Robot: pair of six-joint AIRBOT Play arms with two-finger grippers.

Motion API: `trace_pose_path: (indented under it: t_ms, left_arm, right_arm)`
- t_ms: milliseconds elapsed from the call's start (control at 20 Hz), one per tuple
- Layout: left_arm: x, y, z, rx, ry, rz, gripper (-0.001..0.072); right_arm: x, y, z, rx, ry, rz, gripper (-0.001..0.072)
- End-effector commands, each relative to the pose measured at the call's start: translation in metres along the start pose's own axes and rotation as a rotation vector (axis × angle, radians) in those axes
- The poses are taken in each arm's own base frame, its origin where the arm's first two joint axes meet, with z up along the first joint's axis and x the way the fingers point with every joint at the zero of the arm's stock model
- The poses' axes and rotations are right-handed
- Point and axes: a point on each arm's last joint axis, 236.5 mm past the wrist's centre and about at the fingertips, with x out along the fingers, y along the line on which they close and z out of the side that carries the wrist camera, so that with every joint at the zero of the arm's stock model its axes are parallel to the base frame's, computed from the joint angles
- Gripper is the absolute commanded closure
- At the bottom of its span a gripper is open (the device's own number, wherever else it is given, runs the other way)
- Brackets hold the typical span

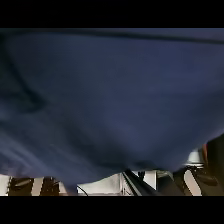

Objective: Fold the shirts.

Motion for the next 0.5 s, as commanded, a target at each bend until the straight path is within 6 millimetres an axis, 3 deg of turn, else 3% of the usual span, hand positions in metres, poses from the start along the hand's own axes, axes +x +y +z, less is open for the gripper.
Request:
trace_pose_path:
  t_ms: [0, 100, 250, 450]
  left_arm:
    - [0.062, 0.012, -0.094, -0.097, 0.233, -0.035, 0.0689]
    - [0.103, 0.014, -0.157, -0.195, 0.362, -0.077, 0.0689]
    - [0.161, 0.007, -0.237, -0.306, 0.497, -0.132, 0.0689]
    - [0.243, -0.014, -0.330, -0.334, 0.621, -0.129, 0.0689]
  right_arm:
    - [0.061, 0.006, -0.049, 0.078, 0.155, 0.119, 0.0696]
    - [0.112, 0.002, -0.092, 0.143, 0.285, 0.181, 0.0696]
    - [0.194, -0.026, -0.146, 0.224, 0.418, 0.177, 0.0697]
    - [0.307, -0.051, -0.190, 0.379, 0.487, 0.217, 0.0696]
